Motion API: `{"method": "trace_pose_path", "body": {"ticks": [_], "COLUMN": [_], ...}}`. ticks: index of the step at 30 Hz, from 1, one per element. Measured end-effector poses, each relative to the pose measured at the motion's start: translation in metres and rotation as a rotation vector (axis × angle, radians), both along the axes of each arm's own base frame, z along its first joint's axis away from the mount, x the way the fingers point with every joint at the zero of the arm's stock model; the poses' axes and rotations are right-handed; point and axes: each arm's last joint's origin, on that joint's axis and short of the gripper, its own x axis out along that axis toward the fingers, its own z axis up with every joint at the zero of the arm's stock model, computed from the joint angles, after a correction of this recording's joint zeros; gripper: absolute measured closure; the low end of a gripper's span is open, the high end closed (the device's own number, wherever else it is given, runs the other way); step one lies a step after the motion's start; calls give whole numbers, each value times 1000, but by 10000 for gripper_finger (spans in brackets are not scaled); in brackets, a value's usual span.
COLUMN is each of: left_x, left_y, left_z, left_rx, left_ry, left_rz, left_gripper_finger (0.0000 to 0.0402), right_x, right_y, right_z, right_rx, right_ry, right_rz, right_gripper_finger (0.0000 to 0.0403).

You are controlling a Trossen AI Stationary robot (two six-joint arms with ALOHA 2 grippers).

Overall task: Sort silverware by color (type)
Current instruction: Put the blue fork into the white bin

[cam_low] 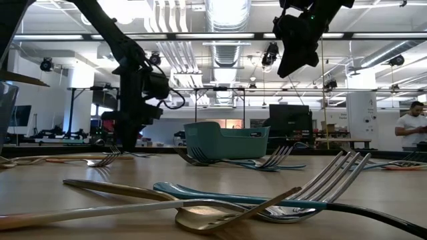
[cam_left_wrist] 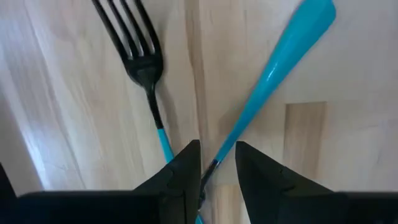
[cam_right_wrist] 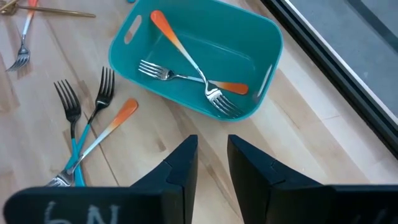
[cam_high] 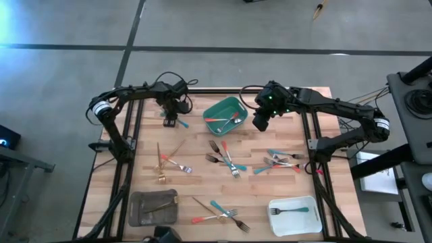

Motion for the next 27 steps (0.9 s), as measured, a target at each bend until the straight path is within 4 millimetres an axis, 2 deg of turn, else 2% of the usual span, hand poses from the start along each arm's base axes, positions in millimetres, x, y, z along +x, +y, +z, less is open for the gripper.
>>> {"method": "trace_pose_path", "body": {"ticks": [3,13,17,20,24,27], "left_x": [0,3,3,3,3,3], "left_y": [-1,-3,-3,-3,-3,-4], "left_z": [-2,-26,-28,-28,-28,-27], "left_rx": [-9,-65,-64,-62,-68,-90], "left_ry": [14,123,128,126,118,99], "left_rz": [5,37,62,98,177,247], "left_gripper_finger": [318,318,320,339,392,397], "right_x": [0,0,0,0,0,0], "right_y": [0,0,0,0,0,0], "right_z": [0,0,0,-1,0,0], "right_rx": [-1,1,1,1,0,5], "right_ry": [0,-1,0,0,-2,-4], "right_rz": [1,-1,-1,-1,-1,-7], "right_gripper_finger": [322,327,324,326,331,334]}}
